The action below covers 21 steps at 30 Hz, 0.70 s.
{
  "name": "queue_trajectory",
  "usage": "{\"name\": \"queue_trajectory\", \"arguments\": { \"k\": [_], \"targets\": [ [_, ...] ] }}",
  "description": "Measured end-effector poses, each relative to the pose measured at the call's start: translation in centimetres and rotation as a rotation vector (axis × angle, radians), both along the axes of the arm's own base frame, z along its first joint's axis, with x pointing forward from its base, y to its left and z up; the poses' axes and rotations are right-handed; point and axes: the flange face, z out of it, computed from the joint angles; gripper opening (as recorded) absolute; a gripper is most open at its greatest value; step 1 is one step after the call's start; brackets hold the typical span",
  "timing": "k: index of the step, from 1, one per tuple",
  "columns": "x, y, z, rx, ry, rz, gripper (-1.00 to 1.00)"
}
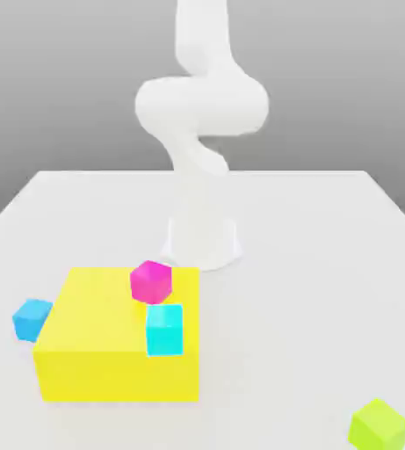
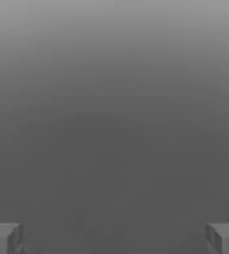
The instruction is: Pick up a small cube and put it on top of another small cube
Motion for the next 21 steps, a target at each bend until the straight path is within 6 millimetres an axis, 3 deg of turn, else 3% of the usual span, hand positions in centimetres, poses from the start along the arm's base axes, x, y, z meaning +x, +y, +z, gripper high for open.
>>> {"name": "queue_trajectory", "arguments": {
  "k": [5,11,16,21],
  "targets": [
    [5.8,3.4,-6.7,-0.034,0.127,0.083,0.00],
    [10.7,7.9,-15.8,-0.077,0.273,0.186,0.00],
    [13.0,12.0,-24.3,-0.115,0.393,0.275,0.00],
    [13.4,16.5,-33.2,-0.156,0.511,0.377,0.00]
  ]
}}
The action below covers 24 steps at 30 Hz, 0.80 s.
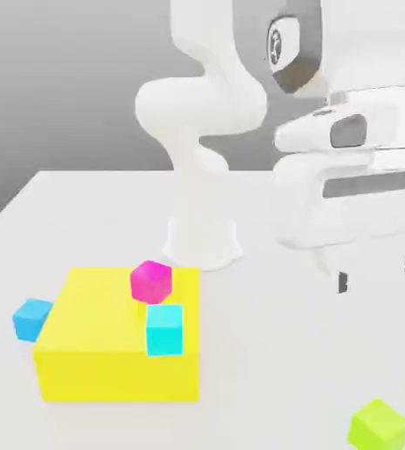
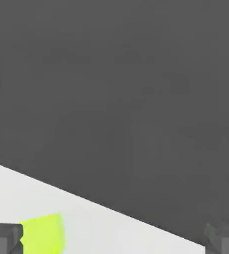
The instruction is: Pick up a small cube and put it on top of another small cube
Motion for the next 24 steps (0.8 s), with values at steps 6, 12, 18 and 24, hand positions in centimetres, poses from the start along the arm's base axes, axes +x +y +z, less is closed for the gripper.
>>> {"name": "queue_trajectory", "arguments": {
  "k": [6,12,18,24],
  "targets": [
    [-1.5,3.7,-11.0,-0.045,0.143,0.101,0.00],
    [-2.8,5.2,-20.5,-0.063,0.201,0.145,0.00],
    [-2.8,5.2,-21.5,-0.063,0.201,0.145,-1.00],
    [-2.8,5.2,-16.6,-0.063,0.202,0.145,-1.00]
  ]
}}
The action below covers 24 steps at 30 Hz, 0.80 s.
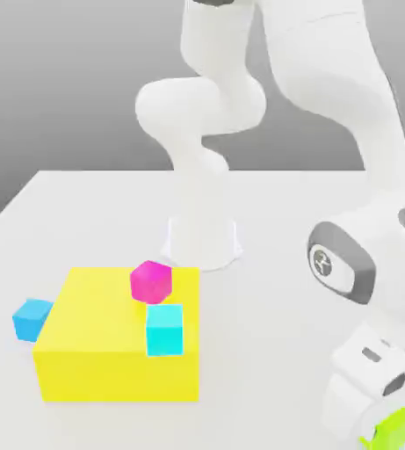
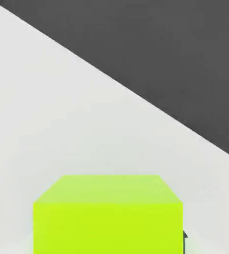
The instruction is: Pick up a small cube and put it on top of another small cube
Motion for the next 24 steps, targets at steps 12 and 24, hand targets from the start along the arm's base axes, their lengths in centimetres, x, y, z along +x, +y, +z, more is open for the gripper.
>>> {"name": "queue_trajectory", "arguments": {
  "k": [12,24],
  "targets": [
    [-3.2,-16.2,10.6,-0.017,-0.006,-0.521,-1.00],
    [-13.3,-27.3,15.8,-0.009,-0.004,-1.045,-1.00]
  ]
}}
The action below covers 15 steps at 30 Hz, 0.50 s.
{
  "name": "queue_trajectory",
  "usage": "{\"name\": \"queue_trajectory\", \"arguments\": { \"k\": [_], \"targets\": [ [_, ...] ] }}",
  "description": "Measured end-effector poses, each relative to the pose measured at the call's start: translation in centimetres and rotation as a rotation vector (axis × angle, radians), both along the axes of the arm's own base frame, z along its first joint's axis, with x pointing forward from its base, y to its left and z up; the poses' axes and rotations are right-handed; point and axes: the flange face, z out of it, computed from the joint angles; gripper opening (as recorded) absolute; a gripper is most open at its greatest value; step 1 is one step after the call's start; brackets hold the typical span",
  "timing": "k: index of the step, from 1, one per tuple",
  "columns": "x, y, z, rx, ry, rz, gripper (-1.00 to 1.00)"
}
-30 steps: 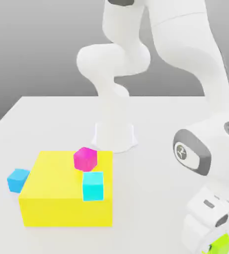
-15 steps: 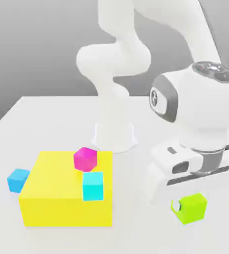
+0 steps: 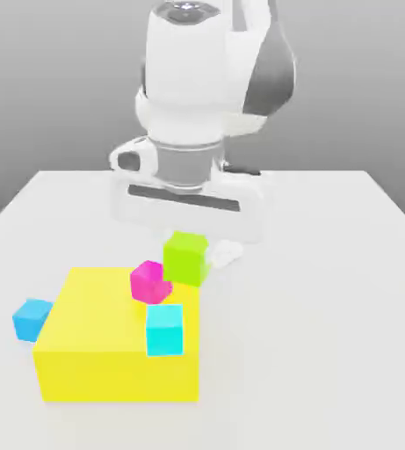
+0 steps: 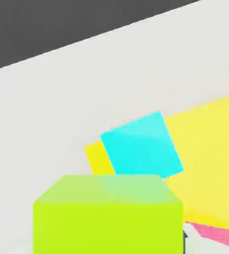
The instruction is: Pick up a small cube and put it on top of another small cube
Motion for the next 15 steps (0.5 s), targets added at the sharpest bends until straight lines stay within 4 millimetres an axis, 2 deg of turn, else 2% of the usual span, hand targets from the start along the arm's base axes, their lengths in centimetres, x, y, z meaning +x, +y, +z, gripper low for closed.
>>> {"name": "queue_trajectory", "arguments": {
  "k": [5,7,11,12,15],
  "targets": [
    [-5.0,-3.2,0.6,0.011,-0.003,-0.226,-1.00],
    [-5.7,-3.6,-0.7,0.013,-0.004,-0.264,-1.00],
    [-5.9,-3.8,-4.7,0.012,-0.004,-0.276,-1.00],
    [-6.0,-3.8,-5.6,0.011,-0.004,-0.276,1.00],
    [-6.0,-3.8,-5.6,0.011,-0.004,-0.276,1.00]
  ]
}}
